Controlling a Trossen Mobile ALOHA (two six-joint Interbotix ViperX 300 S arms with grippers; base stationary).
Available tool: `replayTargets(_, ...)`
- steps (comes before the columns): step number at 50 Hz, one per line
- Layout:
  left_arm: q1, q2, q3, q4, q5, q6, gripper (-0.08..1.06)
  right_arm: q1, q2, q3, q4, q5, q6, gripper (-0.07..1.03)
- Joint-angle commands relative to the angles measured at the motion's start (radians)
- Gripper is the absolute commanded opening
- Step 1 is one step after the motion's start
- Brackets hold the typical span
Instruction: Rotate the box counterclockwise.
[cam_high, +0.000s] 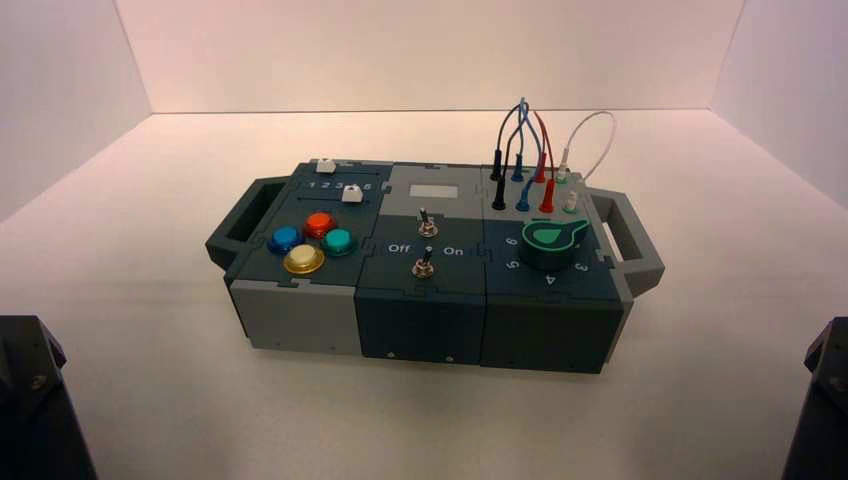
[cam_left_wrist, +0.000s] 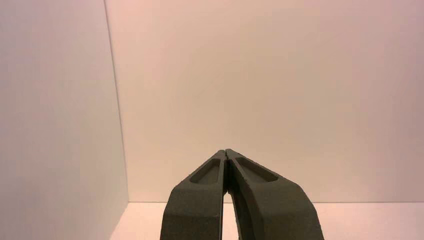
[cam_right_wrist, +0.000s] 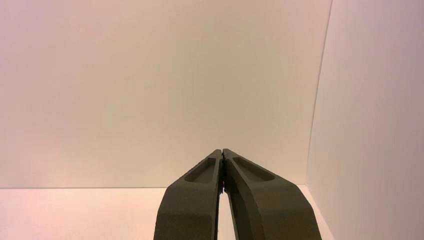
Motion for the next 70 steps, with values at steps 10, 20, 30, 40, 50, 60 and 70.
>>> replayTargets(10,0.005,0.003,-0.014,-0.002,-0.005,0.002,-0.03,-0.006,0.005,-0.028,0.002,-0.005,0.0,-0.02)
replayTargets(20,-0.008,0.009,-0.023,-0.002,0.037,0.002,-0.03,0.005,0.003,-0.031,0.002,0.031,0.002,-0.02)
replayTargets(30,-0.049,0.075,-0.083,0.0,0.179,0.005,-0.03,0.069,0.005,-0.081,0.002,0.19,0.0,-0.02)
replayTargets(40,-0.11,0.163,-0.156,0.0,0.334,0.008,-0.03,0.175,0.031,-0.132,0.002,0.334,0.002,-0.02)
replayTargets(50,-0.179,0.281,-0.249,0.0,0.462,0.018,-0.03,0.325,0.086,-0.184,0.008,0.495,0.011,-0.02)
replayTargets(60,-0.242,0.443,-0.337,-0.002,0.518,0.02,-0.03,0.522,0.123,-0.215,0.029,0.598,0.031,-0.02)
replayTargets(70,-0.284,0.624,-0.41,-0.003,0.522,0.018,-0.03,0.618,0.204,-0.225,0.114,0.69,0.048,-0.02)
